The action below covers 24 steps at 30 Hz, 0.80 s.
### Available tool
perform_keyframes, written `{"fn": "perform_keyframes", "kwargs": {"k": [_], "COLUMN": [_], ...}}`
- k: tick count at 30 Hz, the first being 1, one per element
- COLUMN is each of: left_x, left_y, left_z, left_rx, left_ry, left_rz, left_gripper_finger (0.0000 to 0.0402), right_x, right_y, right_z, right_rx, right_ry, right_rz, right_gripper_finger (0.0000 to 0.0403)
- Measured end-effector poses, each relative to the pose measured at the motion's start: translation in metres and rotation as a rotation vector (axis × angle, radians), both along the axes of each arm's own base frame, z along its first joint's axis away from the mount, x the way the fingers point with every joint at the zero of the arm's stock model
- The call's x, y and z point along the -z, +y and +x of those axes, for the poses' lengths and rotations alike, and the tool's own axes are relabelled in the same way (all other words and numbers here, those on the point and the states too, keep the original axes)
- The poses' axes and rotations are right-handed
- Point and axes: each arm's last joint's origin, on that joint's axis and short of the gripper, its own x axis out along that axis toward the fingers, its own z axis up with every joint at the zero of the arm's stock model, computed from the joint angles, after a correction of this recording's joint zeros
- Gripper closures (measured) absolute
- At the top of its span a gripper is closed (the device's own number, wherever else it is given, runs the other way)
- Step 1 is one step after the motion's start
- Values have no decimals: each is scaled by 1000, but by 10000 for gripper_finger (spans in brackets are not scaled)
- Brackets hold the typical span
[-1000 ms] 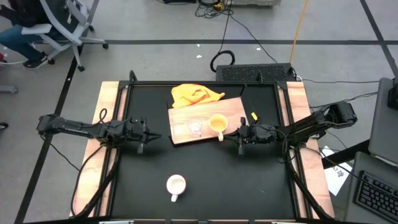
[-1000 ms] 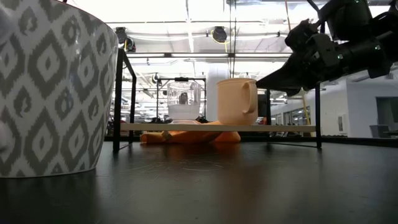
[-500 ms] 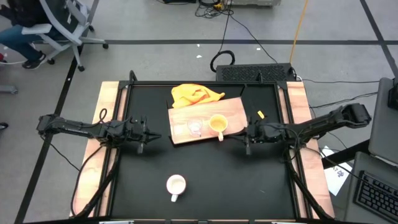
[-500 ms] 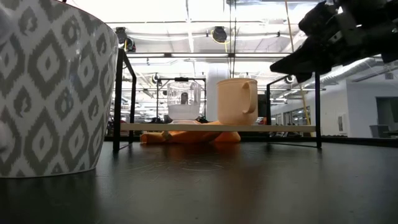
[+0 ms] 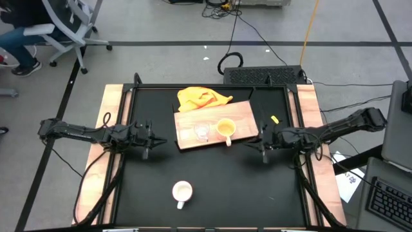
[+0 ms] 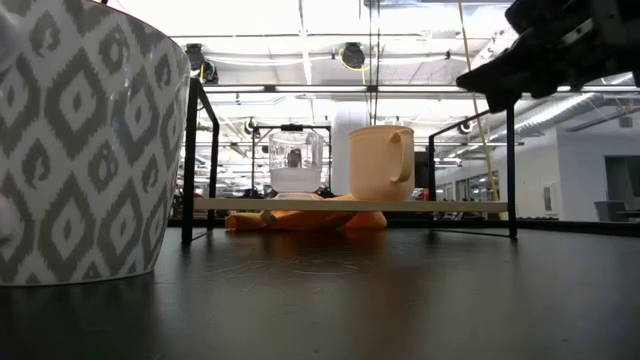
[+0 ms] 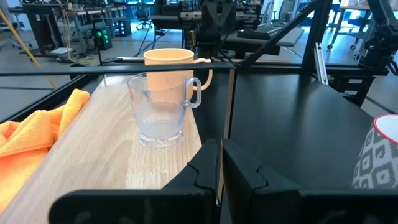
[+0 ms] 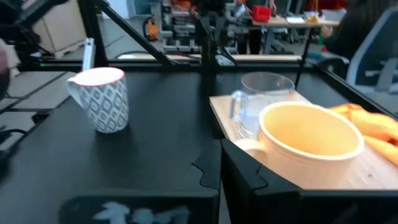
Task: Stack small to large cups/mugs on shelf
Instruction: Put the gray patterned mug on the shelf
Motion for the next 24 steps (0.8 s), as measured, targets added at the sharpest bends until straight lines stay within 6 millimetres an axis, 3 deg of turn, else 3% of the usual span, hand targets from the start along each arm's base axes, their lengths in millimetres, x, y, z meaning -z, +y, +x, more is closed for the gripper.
{"fn": "perform_keyframes", "kwargs": {"k": [24], "left_x": [0], "left_y": [0], "left_z": [0], "left_rx": [2], "left_ry": [4], "left_rz": [14], "left_gripper_finger": [378], "right_x": [-18], "right_y": [2], "right_z": [-32], "right_rx": [-61], "right_ry": [-78], "right_rz": [0], "right_gripper_finger": [403]}}
